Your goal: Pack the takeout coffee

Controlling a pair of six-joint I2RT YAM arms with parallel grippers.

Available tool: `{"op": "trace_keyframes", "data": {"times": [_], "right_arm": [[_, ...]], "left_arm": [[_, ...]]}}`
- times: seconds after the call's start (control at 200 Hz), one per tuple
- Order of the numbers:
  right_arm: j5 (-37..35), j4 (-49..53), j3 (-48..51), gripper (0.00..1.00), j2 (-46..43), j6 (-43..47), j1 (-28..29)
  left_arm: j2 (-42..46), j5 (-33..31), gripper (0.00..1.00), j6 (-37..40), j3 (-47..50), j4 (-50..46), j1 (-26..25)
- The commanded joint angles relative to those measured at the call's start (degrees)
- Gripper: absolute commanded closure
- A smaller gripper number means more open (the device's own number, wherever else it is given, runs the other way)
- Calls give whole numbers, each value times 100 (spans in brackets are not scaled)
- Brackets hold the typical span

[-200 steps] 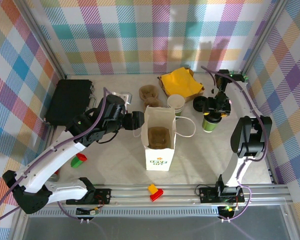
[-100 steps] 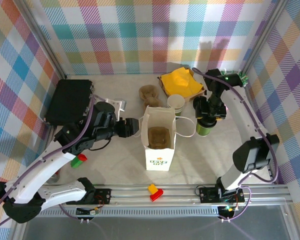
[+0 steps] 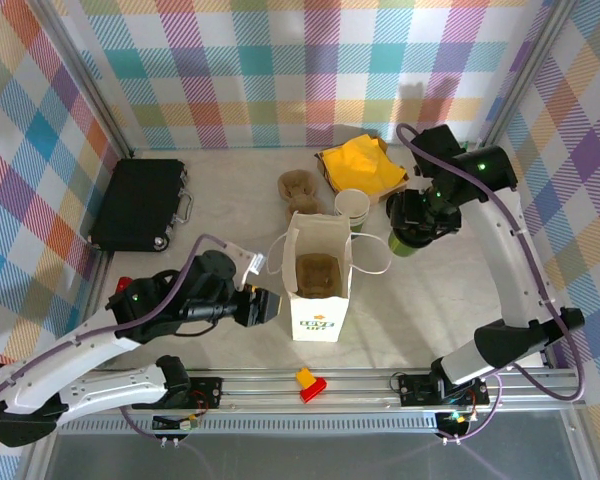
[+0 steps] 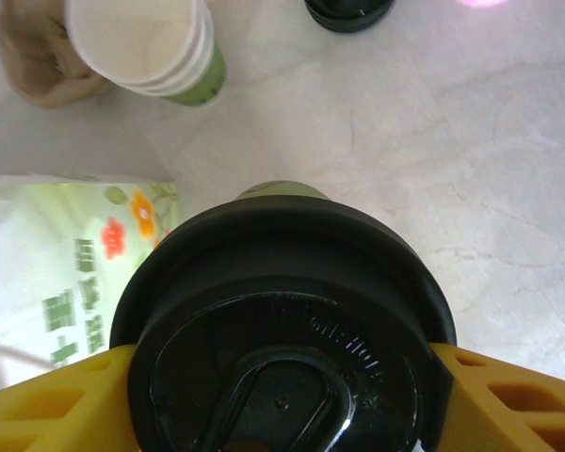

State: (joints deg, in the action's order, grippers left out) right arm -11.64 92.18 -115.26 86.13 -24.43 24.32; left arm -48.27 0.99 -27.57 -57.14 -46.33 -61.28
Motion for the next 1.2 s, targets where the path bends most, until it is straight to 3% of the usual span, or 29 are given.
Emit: {"op": "trace_keyframes", "data": {"times": [0.0,0.225,0.6,0.8,1.195], "right_arm": [[-115,1012,-360,33,-59,-281,185],[45,1012,-869,34,-18,-325,288],[430,1011,-1835,36,309,-530,682],[507,1012,-2150,36,507,-741,1207],[229,1012,-1578,37,574,-1204,2484]], "left_arm": [[136,43,49,-1,338,263,-329],[426,19,50,191,1172,1023,-517],[-423,-140,52,459,1634,2164,-543],[-834,-152,54,560,1715,2619,-543],[-1522,-364,57,569,1629,3262,-543]]}}
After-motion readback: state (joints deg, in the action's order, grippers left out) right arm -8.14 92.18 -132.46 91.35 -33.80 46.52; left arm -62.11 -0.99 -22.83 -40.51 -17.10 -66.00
